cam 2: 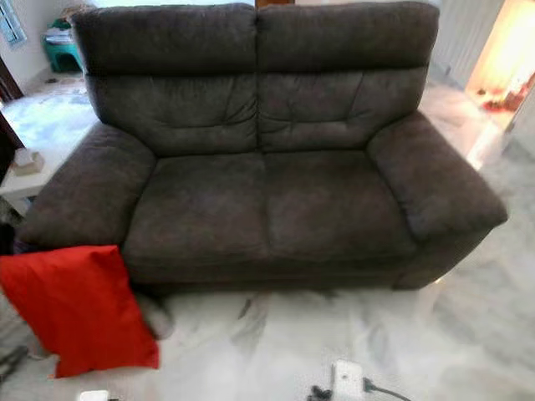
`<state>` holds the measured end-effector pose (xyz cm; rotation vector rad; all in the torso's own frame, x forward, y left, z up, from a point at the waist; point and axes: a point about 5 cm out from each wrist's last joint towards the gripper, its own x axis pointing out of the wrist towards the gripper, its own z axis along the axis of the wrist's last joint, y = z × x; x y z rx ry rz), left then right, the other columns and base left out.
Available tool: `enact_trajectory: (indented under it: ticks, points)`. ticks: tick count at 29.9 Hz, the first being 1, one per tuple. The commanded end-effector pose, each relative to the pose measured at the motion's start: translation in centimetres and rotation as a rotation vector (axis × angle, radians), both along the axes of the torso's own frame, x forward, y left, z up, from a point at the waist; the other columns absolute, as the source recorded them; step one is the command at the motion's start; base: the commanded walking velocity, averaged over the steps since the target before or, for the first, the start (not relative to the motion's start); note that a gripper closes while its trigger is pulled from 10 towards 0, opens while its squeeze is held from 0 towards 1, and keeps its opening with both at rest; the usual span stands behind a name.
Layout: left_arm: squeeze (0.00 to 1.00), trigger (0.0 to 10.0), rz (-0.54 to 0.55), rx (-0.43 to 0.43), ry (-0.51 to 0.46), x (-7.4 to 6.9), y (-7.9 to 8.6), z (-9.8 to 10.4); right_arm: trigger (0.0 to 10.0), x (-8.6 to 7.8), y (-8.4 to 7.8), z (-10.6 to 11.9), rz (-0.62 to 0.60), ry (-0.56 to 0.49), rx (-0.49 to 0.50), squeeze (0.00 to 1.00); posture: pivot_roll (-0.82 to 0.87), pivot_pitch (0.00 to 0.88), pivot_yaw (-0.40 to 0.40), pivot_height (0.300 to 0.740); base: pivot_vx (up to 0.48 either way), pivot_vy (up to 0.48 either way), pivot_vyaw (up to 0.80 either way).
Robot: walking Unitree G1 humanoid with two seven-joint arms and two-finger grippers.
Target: Move the pillow to the sofa from floor
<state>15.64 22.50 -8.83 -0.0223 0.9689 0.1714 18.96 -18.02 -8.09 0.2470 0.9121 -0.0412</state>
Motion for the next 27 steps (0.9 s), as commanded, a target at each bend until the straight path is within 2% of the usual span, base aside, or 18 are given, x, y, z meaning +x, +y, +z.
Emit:
enact_trajectory:
  ticks: [1, 4, 5, 23, 24, 25, 27]
  points:
    - [0.00, 10.0, 0.023, 0.009, 0.011, -0.30, 0.70, 0.02, 10.0, 0.40, 0.73, 0.13, 0.009, -0.011, 0.015, 0.00, 0.05, 0.112, 0.024, 0.740, 0.000, 0.458, 0.00]
    - [0.00, 10.0, 0.026, 0.009, 0.009, -0.34, 0.81, 0.04, 10.0, 0.42, 0.76, 0.14, 0.008, -0.012, 0.017, 0.00, 0.05, 0.115, 0.023, 0.740, 0.000, 0.454, 0.00]
    - [0.00, 10.0, 0.026, 0.009, 0.008, -0.31, 0.85, 0.06, 10.0, 0.44, 0.77, 0.15, 0.007, -0.014, 0.019, 1.00, 0.05, 0.115, 0.023, 0.740, 0.000, 0.458, 0.00]
    - [0.00, 10.0, 0.023, 0.013, 0.001, -0.01, 0.74, 0.15, 10.0, 0.42, 0.77, 0.14, 0.010, -0.012, 0.017, 1.00, 0.05, 0.114, 0.025, 0.740, 0.000, 0.426, 0.00]
    - [0.00, 10.0, 0.021, 0.015, 0.001, -0.01, 0.75, 0.15, 10.0, 0.41, 0.76, 0.13, 0.011, -0.011, 0.013, 0.48, 0.06, 0.115, 0.025, 0.740, 0.000, 0.000, 0.00]
    - [0.00, 10.0, 0.018, 0.017, 0.002, -0.04, 0.75, 0.14, 10.0, 0.40, 0.75, 0.12, 0.011, -0.010, 0.011, 0.00, 0.06, 0.114, 0.025, 0.740, 0.000, 0.000, 0.00]
    - [0.00, 10.0, 0.019, 0.016, 0.002, -0.11, 0.78, 0.13, 10.0, 0.38, 0.75, 0.12, 0.011, -0.010, 0.011, 0.00, 0.06, 0.114, 0.025, 0.740, 0.000, 0.000, 0.00]
